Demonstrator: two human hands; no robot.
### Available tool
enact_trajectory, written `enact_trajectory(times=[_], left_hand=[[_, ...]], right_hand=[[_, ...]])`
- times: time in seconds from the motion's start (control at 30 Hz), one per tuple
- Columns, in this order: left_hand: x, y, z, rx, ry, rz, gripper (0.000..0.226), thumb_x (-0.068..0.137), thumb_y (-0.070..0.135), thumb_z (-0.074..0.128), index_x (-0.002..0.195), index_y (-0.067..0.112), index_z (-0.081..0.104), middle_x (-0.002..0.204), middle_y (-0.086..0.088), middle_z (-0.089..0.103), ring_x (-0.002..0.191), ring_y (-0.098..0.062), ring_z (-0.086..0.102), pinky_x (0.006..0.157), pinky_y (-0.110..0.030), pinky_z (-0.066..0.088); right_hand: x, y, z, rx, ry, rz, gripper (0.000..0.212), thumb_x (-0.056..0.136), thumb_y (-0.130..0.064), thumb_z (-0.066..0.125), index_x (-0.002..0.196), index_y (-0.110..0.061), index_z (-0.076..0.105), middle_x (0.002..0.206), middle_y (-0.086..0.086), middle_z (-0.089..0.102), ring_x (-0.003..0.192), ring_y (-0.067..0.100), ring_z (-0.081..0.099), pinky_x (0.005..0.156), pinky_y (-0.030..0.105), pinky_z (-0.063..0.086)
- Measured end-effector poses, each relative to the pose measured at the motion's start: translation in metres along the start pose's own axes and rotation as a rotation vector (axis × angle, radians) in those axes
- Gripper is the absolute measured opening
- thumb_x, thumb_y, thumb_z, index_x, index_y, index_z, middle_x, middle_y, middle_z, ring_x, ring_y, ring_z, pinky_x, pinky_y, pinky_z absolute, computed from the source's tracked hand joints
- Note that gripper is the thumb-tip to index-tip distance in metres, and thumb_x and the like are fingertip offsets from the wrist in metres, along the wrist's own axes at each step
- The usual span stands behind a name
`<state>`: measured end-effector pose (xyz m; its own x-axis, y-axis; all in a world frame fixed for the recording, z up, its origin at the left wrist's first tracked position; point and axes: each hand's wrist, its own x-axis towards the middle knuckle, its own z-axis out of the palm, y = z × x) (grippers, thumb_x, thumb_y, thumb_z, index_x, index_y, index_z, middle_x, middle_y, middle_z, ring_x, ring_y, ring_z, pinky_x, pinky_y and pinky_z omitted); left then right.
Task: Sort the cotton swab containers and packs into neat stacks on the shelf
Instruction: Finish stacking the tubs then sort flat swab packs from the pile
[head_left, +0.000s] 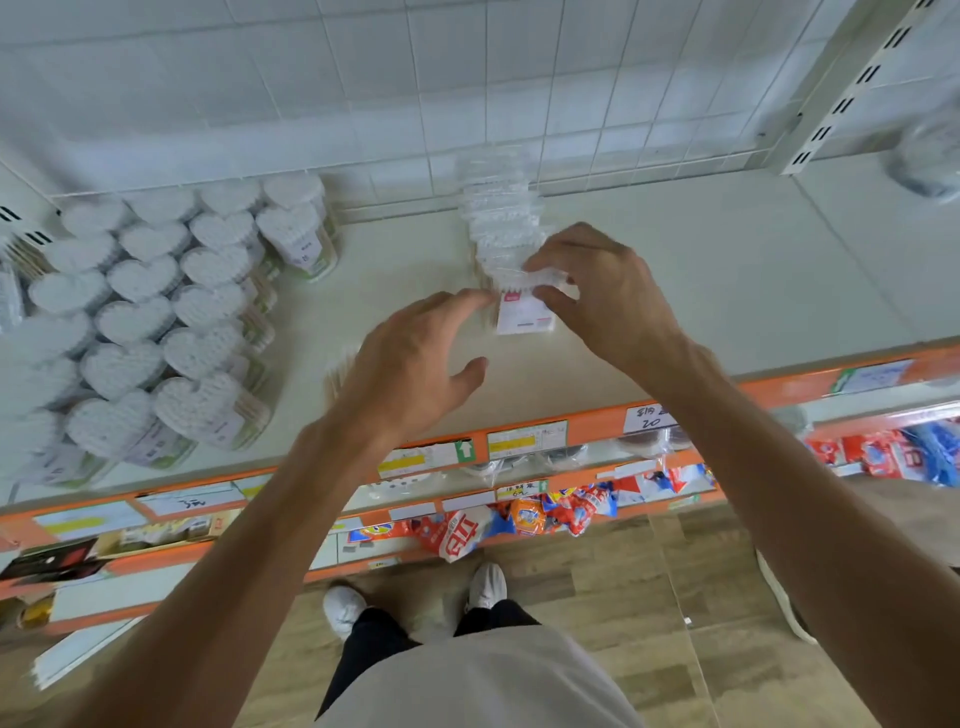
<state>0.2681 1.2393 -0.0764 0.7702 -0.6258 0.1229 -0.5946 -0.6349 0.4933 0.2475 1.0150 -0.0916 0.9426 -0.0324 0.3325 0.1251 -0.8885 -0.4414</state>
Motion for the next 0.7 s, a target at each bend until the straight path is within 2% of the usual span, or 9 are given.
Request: enact_trajectory(times=[0.2, 0.37, 0.53, 0.63, 0.7], left_hand=[[-0.016, -0.006, 0.005, -0.007, 0.022, -0.027, 0.056, 0.088, 0.026, 0.071, 0.14, 0.024, 0.053, 0.125, 0.003, 0.066, 0.114, -0.022, 0.062, 0.095, -0.041, 0.051], [-0.023, -0.013, 0.001, -0.012, 0.044, -0.031, 0.054, 0.088, 0.025, 0.071, 0.139, 0.024, 0.053, 0.125, 0.004, 0.066, 0.115, -0.02, 0.06, 0.094, -0.041, 0.052], [-0.029, -0.014, -0.008, -0.028, 0.08, -0.021, 0.053, 0.086, 0.033, 0.061, 0.137, 0.024, 0.055, 0.124, 0.005, 0.066, 0.115, -0.019, 0.061, 0.093, -0.044, 0.053], [-0.032, -0.013, -0.014, -0.063, 0.086, -0.019, 0.052, 0.085, 0.034, 0.062, 0.136, 0.024, 0.056, 0.125, 0.007, 0.065, 0.116, -0.016, 0.06, 0.097, -0.041, 0.051], [-0.039, -0.01, -0.02, -0.096, 0.1, -0.014, 0.051, 0.085, 0.034, 0.065, 0.135, 0.024, 0.058, 0.126, 0.009, 0.065, 0.115, -0.011, 0.059, 0.099, -0.032, 0.049]], right_hand=[[-0.005, 0.004, 0.013, -0.046, 0.032, -0.035, 0.029, 0.087, -0.01, 0.074, 0.115, -0.017, 0.073, 0.116, 0.005, 0.058, 0.103, 0.025, 0.059, 0.077, 0.04, 0.056], [-0.002, 0.002, 0.012, -0.057, 0.015, -0.049, 0.028, 0.086, -0.007, 0.075, 0.113, -0.015, 0.074, 0.12, 0.008, 0.057, 0.101, 0.027, 0.059, 0.08, 0.044, 0.057], [-0.003, 0.002, 0.012, -0.069, 0.019, -0.05, 0.029, 0.087, -0.003, 0.073, 0.113, -0.013, 0.074, 0.118, 0.009, 0.058, 0.101, 0.028, 0.06, 0.085, 0.04, 0.055], [-0.004, -0.001, 0.012, -0.076, 0.014, -0.04, 0.029, 0.087, -0.004, 0.073, 0.114, -0.014, 0.074, 0.12, 0.009, 0.058, 0.104, 0.028, 0.059, 0.084, 0.04, 0.056], [-0.005, -0.004, 0.008, -0.08, 0.023, -0.03, 0.03, 0.087, -0.01, 0.075, 0.116, -0.014, 0.072, 0.123, 0.009, 0.058, 0.107, 0.029, 0.057, 0.084, 0.04, 0.055]])
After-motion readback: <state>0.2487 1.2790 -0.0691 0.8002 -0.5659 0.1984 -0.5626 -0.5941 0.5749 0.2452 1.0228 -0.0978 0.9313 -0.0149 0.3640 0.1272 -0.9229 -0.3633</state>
